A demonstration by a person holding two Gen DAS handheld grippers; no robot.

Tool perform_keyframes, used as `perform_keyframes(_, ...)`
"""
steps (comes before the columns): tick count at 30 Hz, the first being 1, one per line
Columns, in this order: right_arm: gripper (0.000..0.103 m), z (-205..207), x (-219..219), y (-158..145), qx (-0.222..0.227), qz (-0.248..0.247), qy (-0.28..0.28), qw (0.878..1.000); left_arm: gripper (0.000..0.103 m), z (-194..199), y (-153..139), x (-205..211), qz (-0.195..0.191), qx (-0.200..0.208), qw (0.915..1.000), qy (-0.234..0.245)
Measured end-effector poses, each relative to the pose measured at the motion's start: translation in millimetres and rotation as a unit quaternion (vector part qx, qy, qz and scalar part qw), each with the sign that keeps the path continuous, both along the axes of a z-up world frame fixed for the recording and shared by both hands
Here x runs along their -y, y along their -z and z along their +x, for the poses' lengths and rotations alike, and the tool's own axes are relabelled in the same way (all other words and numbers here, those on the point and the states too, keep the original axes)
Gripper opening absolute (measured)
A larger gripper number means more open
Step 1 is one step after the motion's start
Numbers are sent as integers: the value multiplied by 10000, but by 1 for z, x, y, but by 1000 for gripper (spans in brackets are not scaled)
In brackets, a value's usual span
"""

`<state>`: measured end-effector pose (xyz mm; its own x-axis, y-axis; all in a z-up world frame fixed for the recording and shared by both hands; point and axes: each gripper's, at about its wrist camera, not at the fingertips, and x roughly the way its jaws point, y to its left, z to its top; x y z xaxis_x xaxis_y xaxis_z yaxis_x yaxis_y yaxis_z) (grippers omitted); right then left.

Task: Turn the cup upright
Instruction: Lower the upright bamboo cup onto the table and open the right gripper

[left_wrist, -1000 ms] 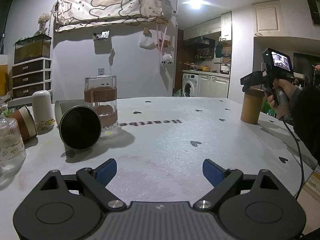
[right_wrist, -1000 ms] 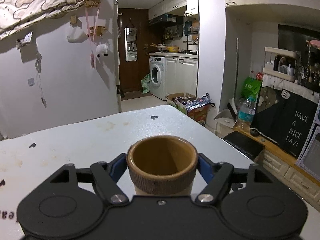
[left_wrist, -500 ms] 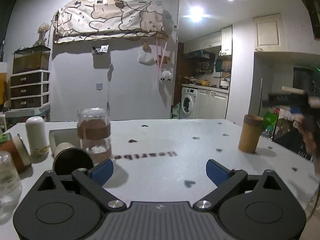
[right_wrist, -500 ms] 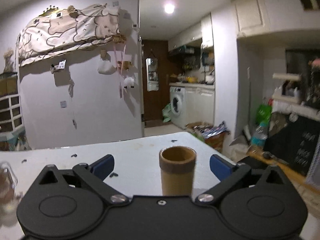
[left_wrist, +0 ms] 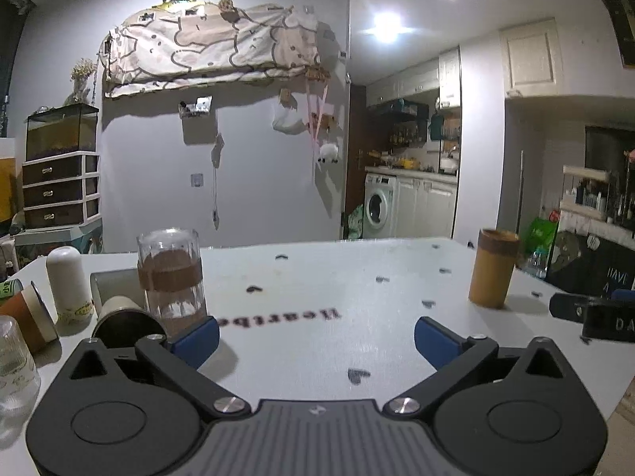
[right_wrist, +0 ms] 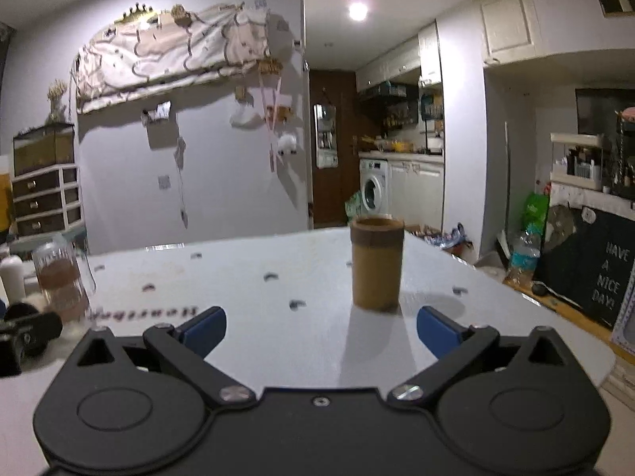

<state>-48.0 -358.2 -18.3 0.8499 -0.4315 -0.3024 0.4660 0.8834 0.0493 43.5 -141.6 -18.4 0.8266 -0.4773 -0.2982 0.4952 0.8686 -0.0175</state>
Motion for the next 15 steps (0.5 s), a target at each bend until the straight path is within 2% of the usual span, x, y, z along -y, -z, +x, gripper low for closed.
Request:
perform_keyframes(6,103,-9,-1,12,-144,131,63,9998,103,-3,6,1,128,-80,9999,-74)
perform_keyframes(15,103,-15,-14,13,-214,-63,13,9998,103,-4,8,-1,216,-107,9996,-155)
